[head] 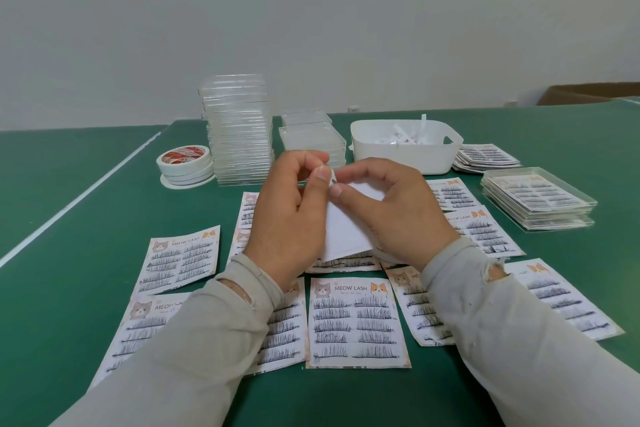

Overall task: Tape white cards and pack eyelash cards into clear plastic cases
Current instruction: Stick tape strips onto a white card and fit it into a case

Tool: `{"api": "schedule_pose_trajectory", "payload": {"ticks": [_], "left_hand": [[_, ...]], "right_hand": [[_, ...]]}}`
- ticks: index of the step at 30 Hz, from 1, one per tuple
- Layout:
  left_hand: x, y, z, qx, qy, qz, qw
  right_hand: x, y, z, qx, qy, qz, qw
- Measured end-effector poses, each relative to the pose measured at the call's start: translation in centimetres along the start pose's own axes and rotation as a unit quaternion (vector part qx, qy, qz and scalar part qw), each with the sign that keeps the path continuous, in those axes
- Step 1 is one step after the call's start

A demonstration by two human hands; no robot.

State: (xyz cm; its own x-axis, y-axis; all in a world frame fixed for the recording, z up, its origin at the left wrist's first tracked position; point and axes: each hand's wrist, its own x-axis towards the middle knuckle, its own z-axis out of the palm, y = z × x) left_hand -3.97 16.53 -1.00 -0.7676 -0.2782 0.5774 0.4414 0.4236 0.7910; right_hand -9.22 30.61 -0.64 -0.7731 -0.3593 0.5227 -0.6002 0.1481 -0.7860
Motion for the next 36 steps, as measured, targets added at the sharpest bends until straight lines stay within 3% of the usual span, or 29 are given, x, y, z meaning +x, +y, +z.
{"api": "schedule_pose_trajectory", "payload": {"ticks": [5, 11, 14, 17, 19, 23, 28, 32, 36], "left_hand": [[-0.2, 0.1, 0.2, -0.039, -0.014, -0.006, 0.999], [0.1, -0.1, 0.0, -0.102, -0.086, -0.228, 0.964], [0.2, -0.6, 0.0, -0.11, -0.07, -0.24, 0.962], [0.4, -1.2, -0.1, -0.135, -0.032, -0.232, 0.963], [0.6, -1.8, 0.0, -0.142, 0.001, -0.229, 0.963], [0.8, -2.3, 0.2, -0.149, 0.029, -0.224, 0.963], [0.6, -3.0, 0.2, -0.146, 0.033, -0.22, 0.964], [0.5, -3.1, 0.5, -0.146, 0.021, -0.216, 0.965], [0.5, -2.9, 0.5, -0.145, 0.022, -0.219, 0.965]], "right_hand": [[0.3, 0.2, 0.2, 0.054, 0.054, 0.026, 0.997], [0.4, 0.1, -0.6, 0.185, 0.098, 0.108, 0.972], [0.6, -0.4, -1.5, 0.217, 0.121, 0.132, 0.959], [1.9, -0.7, -4.1, 0.251, 0.205, 0.175, 0.929], [3.8, -0.4, -6.4, 0.211, 0.247, 0.165, 0.931], [9.0, 1.3, -10.2, -0.027, 0.245, 0.16, 0.956], [13.3, 5.5, -12.6, -0.212, 0.191, 0.264, 0.921], [14.3, 7.2, -13.0, -0.25, 0.173, 0.286, 0.909], [14.5, 7.1, -13.3, -0.183, 0.196, 0.287, 0.92]]}}
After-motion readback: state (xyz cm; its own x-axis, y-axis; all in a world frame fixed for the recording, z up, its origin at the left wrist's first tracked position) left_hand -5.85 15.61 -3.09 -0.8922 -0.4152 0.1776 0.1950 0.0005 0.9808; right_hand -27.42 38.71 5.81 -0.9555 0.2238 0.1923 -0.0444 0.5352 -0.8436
